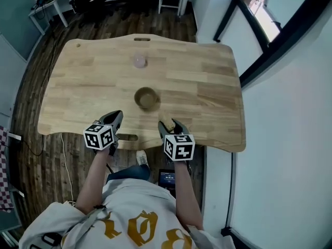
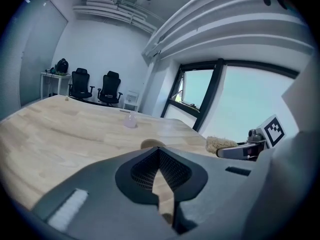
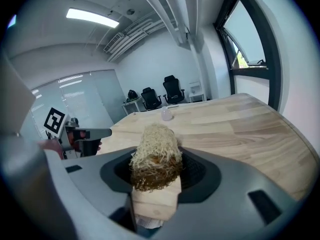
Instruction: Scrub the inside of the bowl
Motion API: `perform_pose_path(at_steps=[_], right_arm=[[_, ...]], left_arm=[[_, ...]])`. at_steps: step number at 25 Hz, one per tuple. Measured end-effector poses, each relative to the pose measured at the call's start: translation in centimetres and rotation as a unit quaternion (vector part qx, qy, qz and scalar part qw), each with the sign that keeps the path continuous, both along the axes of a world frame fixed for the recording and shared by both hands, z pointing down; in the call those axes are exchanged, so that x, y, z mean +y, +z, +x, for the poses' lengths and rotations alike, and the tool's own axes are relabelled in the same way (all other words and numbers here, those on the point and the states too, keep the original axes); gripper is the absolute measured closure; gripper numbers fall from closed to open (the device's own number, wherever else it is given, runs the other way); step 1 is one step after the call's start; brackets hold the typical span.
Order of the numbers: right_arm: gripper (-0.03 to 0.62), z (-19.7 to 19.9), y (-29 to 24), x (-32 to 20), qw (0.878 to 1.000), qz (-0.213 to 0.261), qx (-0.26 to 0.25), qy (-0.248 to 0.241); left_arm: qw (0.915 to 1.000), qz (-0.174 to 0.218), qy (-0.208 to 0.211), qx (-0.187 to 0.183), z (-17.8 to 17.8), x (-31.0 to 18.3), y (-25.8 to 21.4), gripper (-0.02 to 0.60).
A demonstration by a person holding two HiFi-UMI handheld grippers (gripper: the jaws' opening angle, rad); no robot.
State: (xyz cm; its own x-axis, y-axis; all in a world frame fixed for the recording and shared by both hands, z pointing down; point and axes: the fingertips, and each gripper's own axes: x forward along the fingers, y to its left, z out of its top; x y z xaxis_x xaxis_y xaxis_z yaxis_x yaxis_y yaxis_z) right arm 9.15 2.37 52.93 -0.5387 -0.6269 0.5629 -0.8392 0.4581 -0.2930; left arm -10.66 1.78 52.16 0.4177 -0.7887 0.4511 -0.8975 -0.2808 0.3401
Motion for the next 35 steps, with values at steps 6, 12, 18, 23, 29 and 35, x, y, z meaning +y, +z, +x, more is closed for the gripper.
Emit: perform_pose_path(at_steps=[6,12,18,23,29,35], right_arm=[[0.401,-3.1,1.5,-5.6,0.999,-0.034,-0.017,0.000],[0.401,-3.8,2.0,-8.3,0.999,-0.048,-0.005,0.020],[0.399,-4.9,1.8,-9.0,0.999,-0.033,-0.025,0.014],[0.399,-5.2,2.5,-9.4,0.999,-0.043,-0.021,0.005],[0.399,-5.3,3.3,-10.1,0.998,-0.051,0.003,-0.022],[0.399,-4.8,3.6,-11.1,0.998,-0.058,0.009,-0.031]], left_arm=[[0.9994,-0.024,0.018,0.018,-1.7,-7.5,2.2,0.578],[0.9970,-0.052,0.052,0.025,-1.4,-11.3,4.3,0.578],[0.9952,-0.065,0.071,0.017,-0.9,-12.6,5.5,0.578],[0.9932,-0.080,0.081,0.026,-0.3,-13.4,6.2,0.578],[0.9860,-0.124,0.105,0.036,1.0,-13.6,8.1,0.577],[0.9782,-0.166,0.115,0.048,1.7,-13.3,9.7,0.529]])
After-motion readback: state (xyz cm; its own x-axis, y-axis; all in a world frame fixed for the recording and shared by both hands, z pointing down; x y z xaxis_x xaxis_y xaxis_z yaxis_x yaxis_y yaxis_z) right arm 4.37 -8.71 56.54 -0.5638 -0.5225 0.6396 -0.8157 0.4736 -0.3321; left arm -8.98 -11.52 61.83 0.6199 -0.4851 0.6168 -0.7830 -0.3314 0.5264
